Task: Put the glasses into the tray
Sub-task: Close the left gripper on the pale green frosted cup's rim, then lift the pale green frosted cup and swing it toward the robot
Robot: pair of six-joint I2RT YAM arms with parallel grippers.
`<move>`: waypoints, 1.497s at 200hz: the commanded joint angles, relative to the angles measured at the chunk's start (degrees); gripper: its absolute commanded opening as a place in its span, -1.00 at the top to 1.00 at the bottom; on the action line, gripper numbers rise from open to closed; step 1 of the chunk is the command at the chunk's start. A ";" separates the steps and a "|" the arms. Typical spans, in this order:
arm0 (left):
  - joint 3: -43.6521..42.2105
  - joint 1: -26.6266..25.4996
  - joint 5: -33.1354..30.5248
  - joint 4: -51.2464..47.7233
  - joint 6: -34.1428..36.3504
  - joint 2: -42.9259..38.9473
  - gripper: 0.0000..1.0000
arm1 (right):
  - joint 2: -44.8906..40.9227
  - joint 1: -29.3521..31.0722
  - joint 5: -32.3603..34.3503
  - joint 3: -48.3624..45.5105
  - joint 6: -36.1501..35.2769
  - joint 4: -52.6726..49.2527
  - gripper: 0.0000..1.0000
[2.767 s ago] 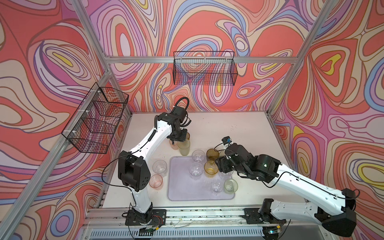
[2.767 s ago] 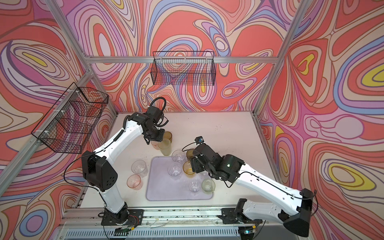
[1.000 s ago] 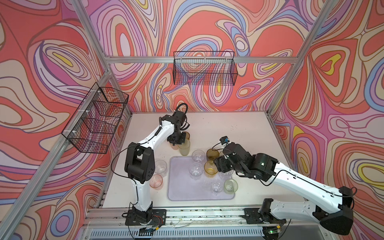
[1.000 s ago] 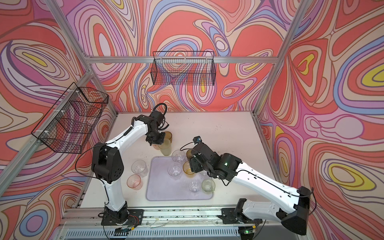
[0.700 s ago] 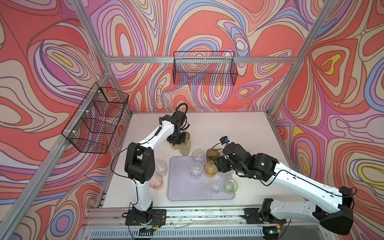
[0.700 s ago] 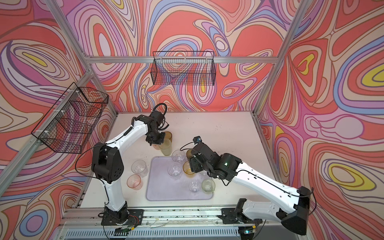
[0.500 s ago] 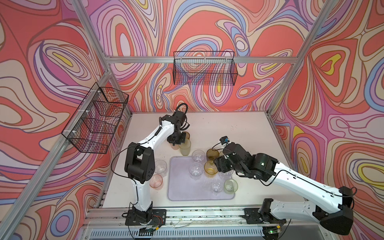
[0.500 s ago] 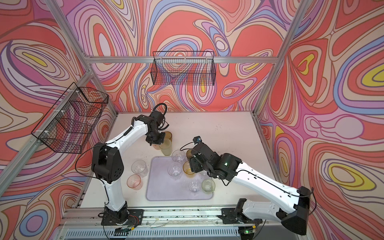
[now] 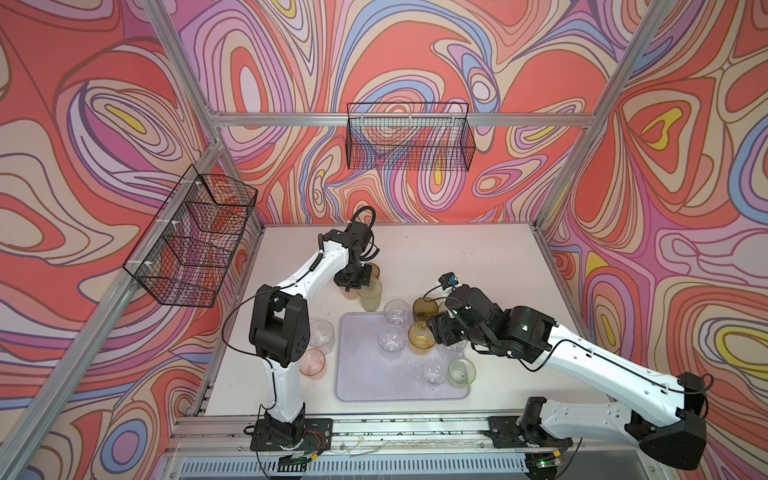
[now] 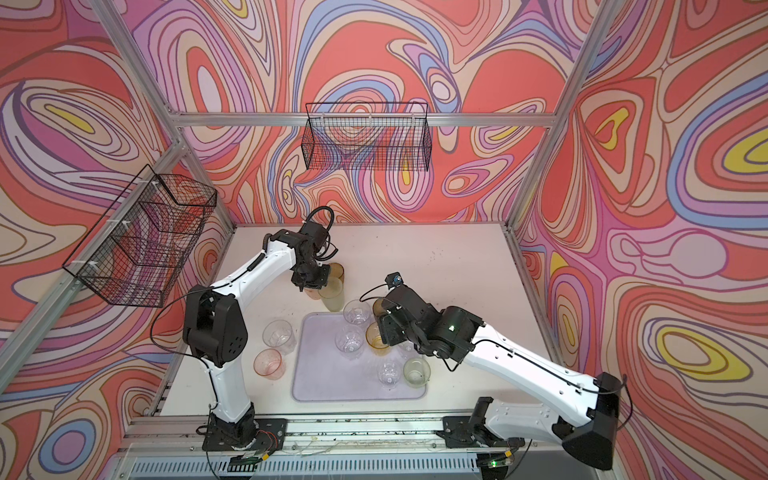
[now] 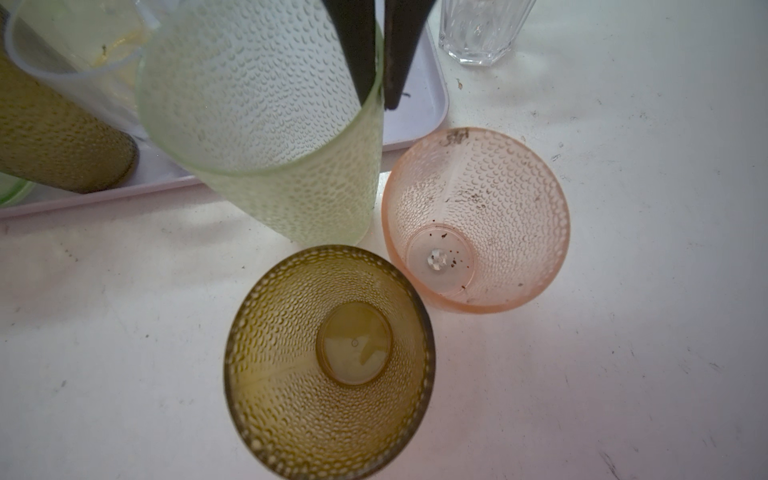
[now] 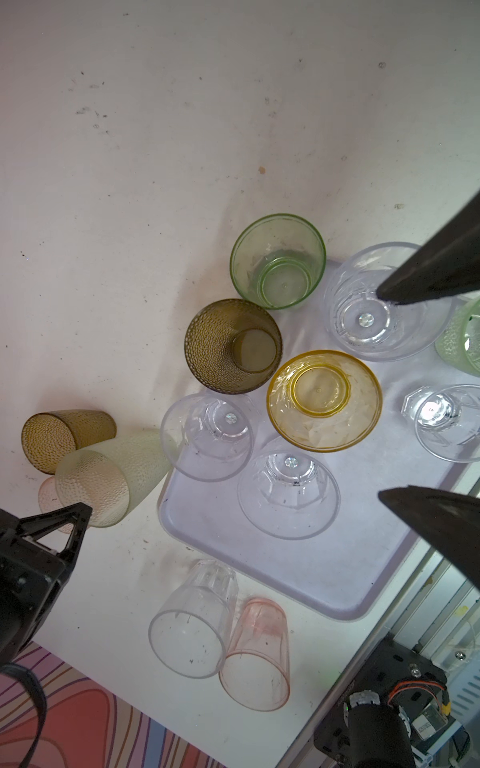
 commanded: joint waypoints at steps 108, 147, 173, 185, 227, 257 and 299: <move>6.19 0.47 -0.87 -7.07 0.87 -5.40 1.00 | 0.89 -0.20 0.33 2.33 -1.17 1.19 -0.44; 7.07 0.48 -0.94 -8.29 1.05 -6.43 1.00 | 0.03 -0.22 0.76 1.92 -0.85 1.28 -0.44; 7.65 0.45 -1.27 -9.62 1.23 -6.92 1.00 | -0.51 -0.24 0.90 1.58 -0.56 1.47 -0.44; 7.93 0.45 -1.13 -10.29 1.23 -7.31 1.00 | -0.69 -0.27 1.04 1.48 -0.48 1.36 -0.44; 8.13 0.44 -0.56 -11.70 1.23 -9.16 1.00 | -1.22 -0.23 1.32 0.87 0.07 1.83 -0.47; 8.55 0.45 -0.19 -13.43 1.24 -9.86 1.00 | -0.89 -0.26 1.18 0.92 0.23 2.12 -0.51; 8.68 0.50 0.44 -15.72 1.23 -11.81 1.00 | -0.45 -0.20 1.18 1.43 -0.19 2.25 -0.54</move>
